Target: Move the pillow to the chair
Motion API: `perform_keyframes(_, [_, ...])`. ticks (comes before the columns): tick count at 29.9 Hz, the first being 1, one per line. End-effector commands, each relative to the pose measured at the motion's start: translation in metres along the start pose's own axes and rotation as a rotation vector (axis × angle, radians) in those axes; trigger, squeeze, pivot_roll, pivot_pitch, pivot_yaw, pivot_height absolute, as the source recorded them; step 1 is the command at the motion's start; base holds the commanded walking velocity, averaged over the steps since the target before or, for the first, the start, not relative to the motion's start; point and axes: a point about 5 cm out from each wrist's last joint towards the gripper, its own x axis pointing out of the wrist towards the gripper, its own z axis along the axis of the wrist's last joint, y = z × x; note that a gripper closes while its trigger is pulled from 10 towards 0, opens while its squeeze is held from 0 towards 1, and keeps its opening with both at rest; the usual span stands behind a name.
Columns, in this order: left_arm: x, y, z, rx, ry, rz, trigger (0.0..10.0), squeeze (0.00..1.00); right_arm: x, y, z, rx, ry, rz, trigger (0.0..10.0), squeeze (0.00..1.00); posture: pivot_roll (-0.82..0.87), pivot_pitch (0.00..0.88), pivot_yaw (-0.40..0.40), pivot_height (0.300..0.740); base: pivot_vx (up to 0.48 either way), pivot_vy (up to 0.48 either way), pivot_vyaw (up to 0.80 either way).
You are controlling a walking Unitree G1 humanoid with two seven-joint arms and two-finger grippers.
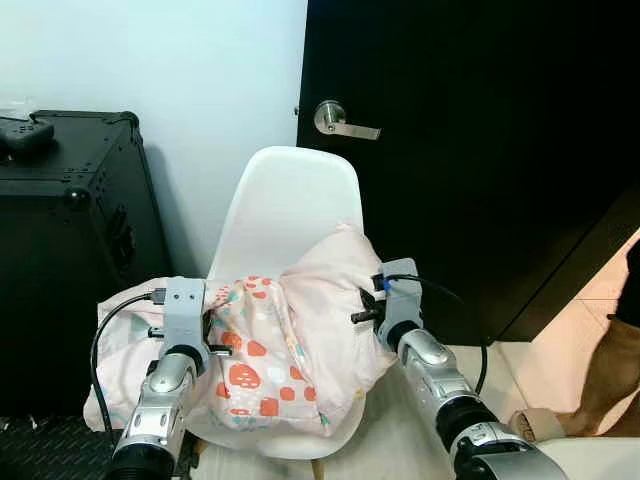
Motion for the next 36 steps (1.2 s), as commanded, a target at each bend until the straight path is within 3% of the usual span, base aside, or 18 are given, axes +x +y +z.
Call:
perform_keyframes(1, [0.002, -0.010, 0.011, 0.012, -0.043, -0.035, 10.0, 0.00, 0.002, -0.001, 0.008, 0.000, -0.027, 0.005, 10.0, 0.00, 0.03, 0.000, -0.089, 0.694, 0.000, 0.000, 0.00])
perform_keyframes(20, [-0.001, -0.009, 0.009, 0.018, -0.043, -0.035, 10.0, 0.00, -0.002, -0.001, 0.001, -0.023, -0.023, -0.004, 10.0, 0.00, 0.02, 0.006, -0.091, 0.699, 0.000, 0.000, 0.00])
perform_keyframes(27, [-0.005, -0.006, 0.009, 0.021, -0.047, -0.019, 10.0, 0.00, -0.008, -0.002, -0.006, -0.013, -0.021, -0.018, 10.0, 0.00, 0.02, 0.060, -0.081, 0.699, 0.000, 0.000, 0.00])
perform_keyframes(30, [-0.010, -0.004, 0.008, 0.048, -0.054, -0.021, 10.0, 0.00, -0.015, -0.001, -0.014, 0.006, -0.028, -0.032, 10.0, 0.00, 0.01, 0.172, -0.071, 0.699, 0.000, 0.000, 0.00])
perform_keyframes(36, [-0.011, 0.000, 0.013, 0.083, -0.073, -0.019, 10.0, 0.00, -0.019, 0.002, -0.014, 0.013, -0.046, -0.028, 10.0, 0.00, 0.00, 0.217, -0.071, 0.699, 0.000, 0.000, 0.00])
